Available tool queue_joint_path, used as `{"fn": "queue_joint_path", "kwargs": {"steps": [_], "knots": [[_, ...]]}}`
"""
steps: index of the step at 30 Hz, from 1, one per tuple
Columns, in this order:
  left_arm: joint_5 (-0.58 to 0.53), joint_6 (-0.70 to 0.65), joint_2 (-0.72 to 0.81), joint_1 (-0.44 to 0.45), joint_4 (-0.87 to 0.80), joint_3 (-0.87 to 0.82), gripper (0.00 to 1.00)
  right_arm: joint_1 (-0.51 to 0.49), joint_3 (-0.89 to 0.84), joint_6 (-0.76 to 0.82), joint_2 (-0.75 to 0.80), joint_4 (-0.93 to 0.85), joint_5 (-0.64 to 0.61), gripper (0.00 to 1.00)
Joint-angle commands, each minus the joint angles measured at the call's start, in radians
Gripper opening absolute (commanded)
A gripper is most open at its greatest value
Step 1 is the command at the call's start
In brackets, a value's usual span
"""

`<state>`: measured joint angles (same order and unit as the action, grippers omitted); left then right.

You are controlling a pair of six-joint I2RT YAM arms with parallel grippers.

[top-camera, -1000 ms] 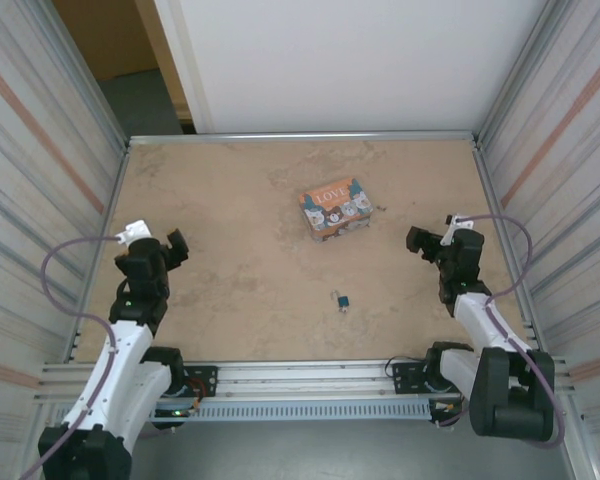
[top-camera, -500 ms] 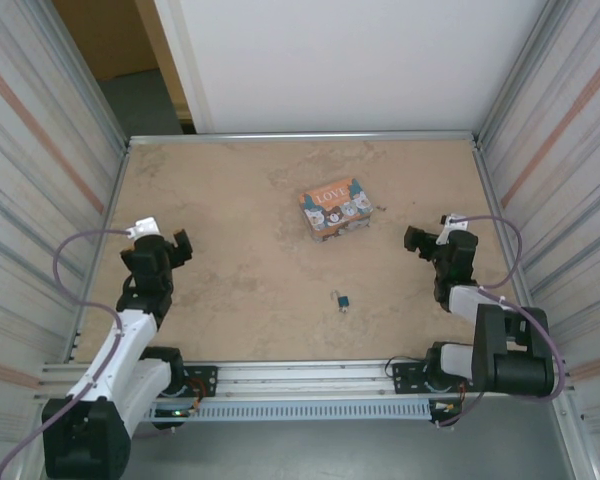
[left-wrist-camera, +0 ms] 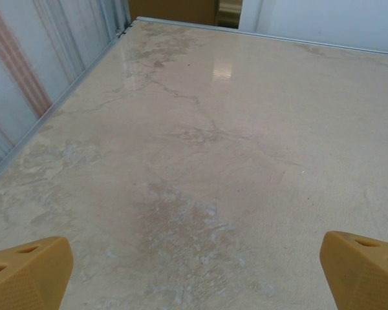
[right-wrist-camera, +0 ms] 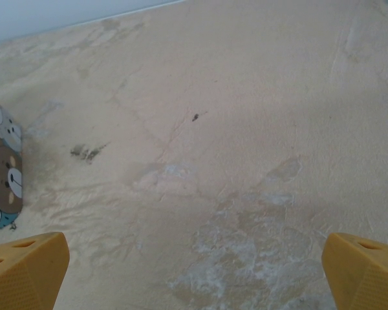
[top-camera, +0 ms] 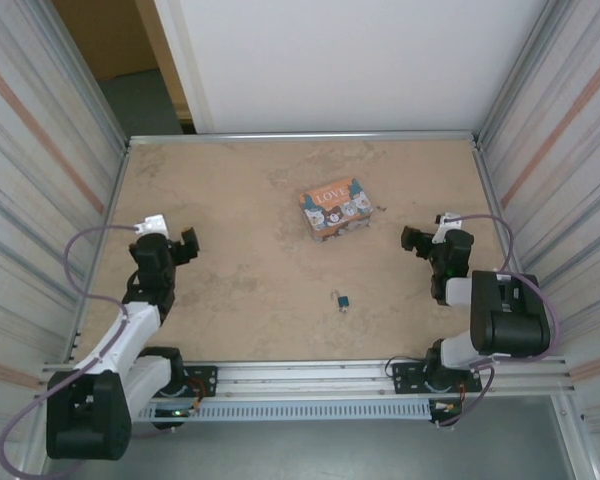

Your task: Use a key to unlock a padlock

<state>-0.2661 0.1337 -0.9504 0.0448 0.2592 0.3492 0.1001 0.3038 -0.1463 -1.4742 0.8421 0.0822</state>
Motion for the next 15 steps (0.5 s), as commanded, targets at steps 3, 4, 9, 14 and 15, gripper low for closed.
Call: {"fn": "queue_joint_path", "kwargs": {"steps": [3, 4, 9, 14, 15], "knots": [[0.033, -0.04, -0.03, -0.014, 0.137, -0.038, 0.99, 0.005, 0.046, 0.028, -0.06, 0.065, 0.028, 0.99], [0.034, -0.043, -0.036, -0.016, 0.154, -0.044, 0.99, 0.004, 0.06, 0.027, -0.056, 0.03, 0.028, 0.99], [0.051, -0.053, -0.071, -0.025, 0.227, -0.065, 0.99, -0.02, 0.096, 0.046, -0.066, -0.028, -0.014, 0.99], [0.073, -0.07, -0.119, -0.031, 0.298, -0.073, 0.99, -0.043, 0.105, 0.056, -0.067, -0.046, -0.052, 0.99], [0.073, -0.073, -0.13, -0.031, 0.315, -0.076, 0.99, -0.043, 0.105, 0.056, -0.066, -0.045, -0.053, 0.99]]}}
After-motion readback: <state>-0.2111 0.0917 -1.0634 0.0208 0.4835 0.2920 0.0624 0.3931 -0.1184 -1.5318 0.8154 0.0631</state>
